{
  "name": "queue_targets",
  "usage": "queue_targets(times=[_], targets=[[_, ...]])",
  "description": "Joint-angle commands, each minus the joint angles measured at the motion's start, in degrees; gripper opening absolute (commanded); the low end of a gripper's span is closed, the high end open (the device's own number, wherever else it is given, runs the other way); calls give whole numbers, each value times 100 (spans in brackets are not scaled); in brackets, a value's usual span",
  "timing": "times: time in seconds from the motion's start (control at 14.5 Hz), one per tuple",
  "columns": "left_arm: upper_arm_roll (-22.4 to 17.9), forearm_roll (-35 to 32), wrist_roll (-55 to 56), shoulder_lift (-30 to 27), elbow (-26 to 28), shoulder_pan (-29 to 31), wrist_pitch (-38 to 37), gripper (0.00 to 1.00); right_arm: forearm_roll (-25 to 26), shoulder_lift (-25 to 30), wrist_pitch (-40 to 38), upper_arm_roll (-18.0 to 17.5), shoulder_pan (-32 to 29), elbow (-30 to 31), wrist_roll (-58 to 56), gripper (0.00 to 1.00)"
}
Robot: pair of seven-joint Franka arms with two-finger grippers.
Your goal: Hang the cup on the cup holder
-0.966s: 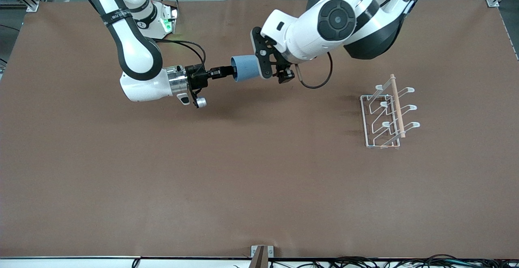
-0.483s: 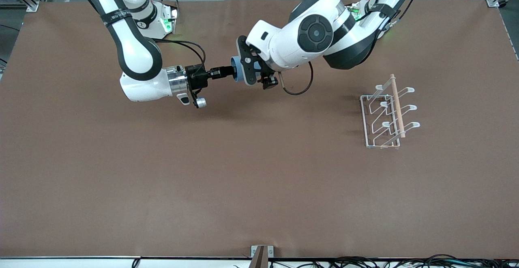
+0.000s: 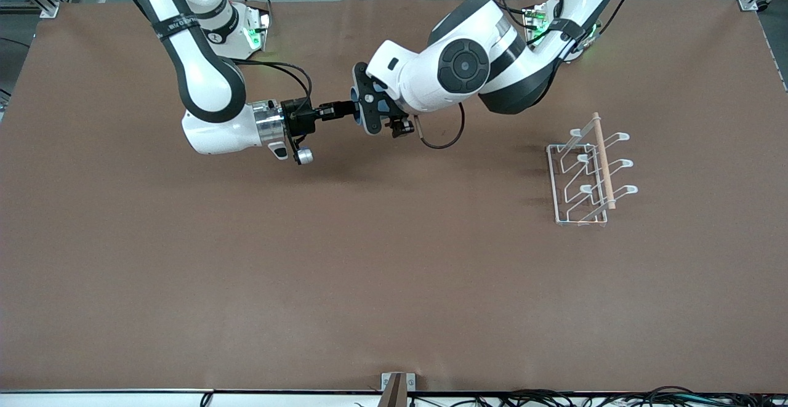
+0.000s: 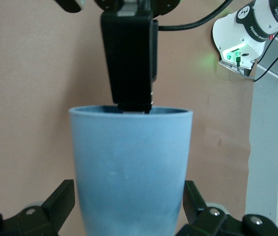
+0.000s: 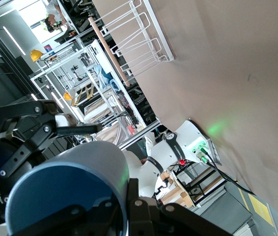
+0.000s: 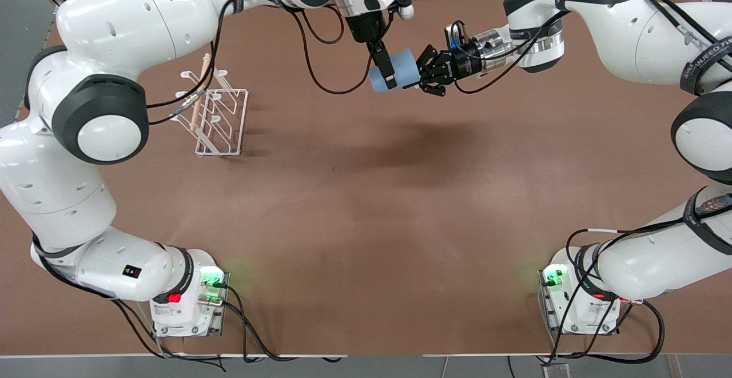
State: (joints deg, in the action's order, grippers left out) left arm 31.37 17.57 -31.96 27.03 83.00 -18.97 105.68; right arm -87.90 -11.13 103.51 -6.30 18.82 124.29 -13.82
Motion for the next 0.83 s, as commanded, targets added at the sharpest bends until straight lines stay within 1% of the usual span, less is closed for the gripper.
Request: queue_targets(times=[0.0,0.28,0.34,0.48,0.55,0.62,0.69,0.76], targets=[[1,79,-56,22,94,-71,163,81,-218,58,-15,6,34,69,-59,1],[45,106,-91,30,146,-63,154,81,-271,58,-15,6,42,69,-59,1],[54,106,-100,22,155,-45,154,75,-271,67,-24,6,42,69,-59,2],[54,106,-152,13,155,25,119,57,-271,58,-24,6,42,60,-59,2],[54,106,-257,4,146,43,110,50,-271,67,-24,6,34,69,-59,2],[54,97,-354,4,138,51,110,47,-271,67,-24,6,34,60,-59,3],[54,97,-390,-5,138,43,110,43,-271,58,-42,6,34,60,-42,30],[54,97,-381,-22,138,51,102,42,-271,50,-42,6,25,51,-41,77]])
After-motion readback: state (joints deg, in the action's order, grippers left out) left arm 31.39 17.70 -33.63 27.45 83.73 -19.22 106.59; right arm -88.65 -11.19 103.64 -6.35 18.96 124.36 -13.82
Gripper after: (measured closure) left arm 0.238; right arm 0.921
